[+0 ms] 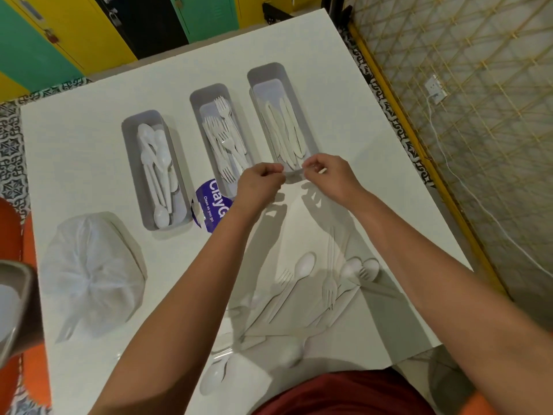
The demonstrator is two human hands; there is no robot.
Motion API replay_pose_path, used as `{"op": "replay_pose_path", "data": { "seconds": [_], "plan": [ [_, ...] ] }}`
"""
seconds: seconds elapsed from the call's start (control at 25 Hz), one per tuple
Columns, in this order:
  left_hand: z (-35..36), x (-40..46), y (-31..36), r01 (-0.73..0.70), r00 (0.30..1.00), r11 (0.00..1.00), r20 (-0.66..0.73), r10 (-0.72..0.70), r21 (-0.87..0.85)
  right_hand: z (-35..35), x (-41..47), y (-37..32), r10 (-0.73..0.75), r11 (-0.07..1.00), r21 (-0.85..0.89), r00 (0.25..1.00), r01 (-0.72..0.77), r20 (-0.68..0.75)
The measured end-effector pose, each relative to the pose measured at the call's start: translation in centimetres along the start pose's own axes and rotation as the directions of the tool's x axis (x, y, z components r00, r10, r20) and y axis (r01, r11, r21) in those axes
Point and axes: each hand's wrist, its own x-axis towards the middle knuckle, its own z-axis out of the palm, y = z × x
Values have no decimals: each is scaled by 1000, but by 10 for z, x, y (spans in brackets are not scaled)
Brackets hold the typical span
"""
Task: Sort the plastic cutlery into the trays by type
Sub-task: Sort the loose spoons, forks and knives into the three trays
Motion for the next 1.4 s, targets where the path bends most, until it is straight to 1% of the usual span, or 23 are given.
{"op": "replay_pose_path", "data": {
  "seconds": [0.08,0.2,0.28,0.36,0.48,0.56,0.68,0.92,1.08,1.2,1.28,1.4],
  "plan": [
    [-6,-17,-19,-28,999,997,27,26,78,3,-19,15,-18,998,-60,1000,19,25],
    [-12,-39,-52,-63,995,960,85,41,273,3,-43,37,3,980,-201,999,4,36],
    [-14,-51,-73,-70,994,889,104,25,453,6,-58,47,30,950,-312,999,-19,30],
    [-14,-60,-91,-75,990,780,143,-19,621,9,-73,52,88,920,-387,996,-68,33],
    [-14,-73,-109,-59,973,686,195,-123,725,16,-92,53,189,856,-498,981,-138,54],
    [-13,-83,-118,-85,972,629,204,-120,773,23,-103,53,211,822,-551,975,-144,62],
    [-10,-101,-129,-138,975,555,210,-68,821,32,-120,52,254,790,-589,965,-170,63],
    [-9,-122,-144,-153,988,477,150,44,865,45,-151,50,287,724,-665,957,-186,45],
    [-12,-127,-152,-173,984,473,134,114,864,55,-158,51,311,694,-692,950,-201,36],
    [-12,-128,-155,-197,978,434,147,146,879,60,-159,50,325,693,-686,946,-224,20],
    [-13,-127,-156,-190,980,463,140,141,866,62,-160,48,316,706,-670,949,-228,9],
    [-17,-124,-152,-145,988,573,86,129,807,65,-160,43,287,715,-661,958,-227,-19]
  ]
}}
